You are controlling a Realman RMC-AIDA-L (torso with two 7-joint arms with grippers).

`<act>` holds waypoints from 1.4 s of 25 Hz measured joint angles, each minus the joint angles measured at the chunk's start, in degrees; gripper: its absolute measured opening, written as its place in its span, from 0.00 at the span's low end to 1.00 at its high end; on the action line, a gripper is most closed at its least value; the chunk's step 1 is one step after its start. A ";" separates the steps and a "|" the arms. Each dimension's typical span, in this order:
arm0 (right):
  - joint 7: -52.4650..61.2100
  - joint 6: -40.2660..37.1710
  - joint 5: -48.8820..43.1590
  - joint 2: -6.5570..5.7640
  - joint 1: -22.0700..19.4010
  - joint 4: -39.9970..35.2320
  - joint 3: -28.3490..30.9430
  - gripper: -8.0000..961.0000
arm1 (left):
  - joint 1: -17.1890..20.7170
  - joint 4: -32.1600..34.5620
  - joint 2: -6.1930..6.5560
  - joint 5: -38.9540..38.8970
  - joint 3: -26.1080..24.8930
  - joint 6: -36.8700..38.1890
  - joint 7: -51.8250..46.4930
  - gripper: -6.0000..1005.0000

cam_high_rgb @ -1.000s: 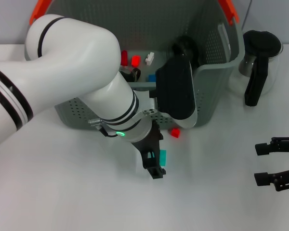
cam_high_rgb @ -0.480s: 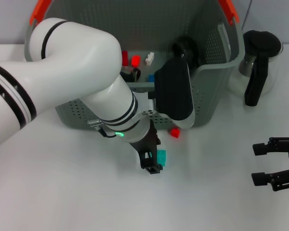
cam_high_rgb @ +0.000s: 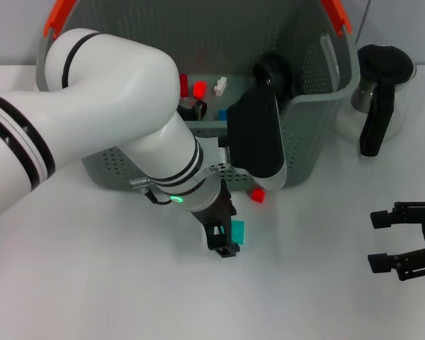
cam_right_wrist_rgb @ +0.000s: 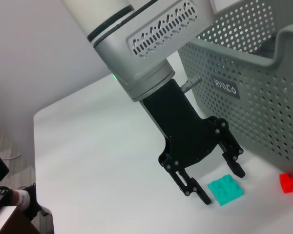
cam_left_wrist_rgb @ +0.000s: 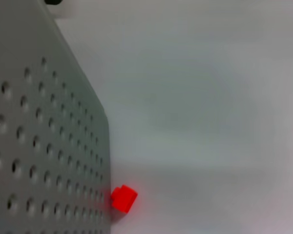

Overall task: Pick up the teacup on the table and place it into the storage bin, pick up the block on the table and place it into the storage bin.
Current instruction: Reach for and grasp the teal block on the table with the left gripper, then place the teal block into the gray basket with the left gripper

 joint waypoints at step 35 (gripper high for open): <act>0.35 0.25 -0.40 0.10 -0.21 -0.01 0.04 0.98 | 5.97 22.67 0.87 -38.96 -35.19 25.13 -6.78 0.44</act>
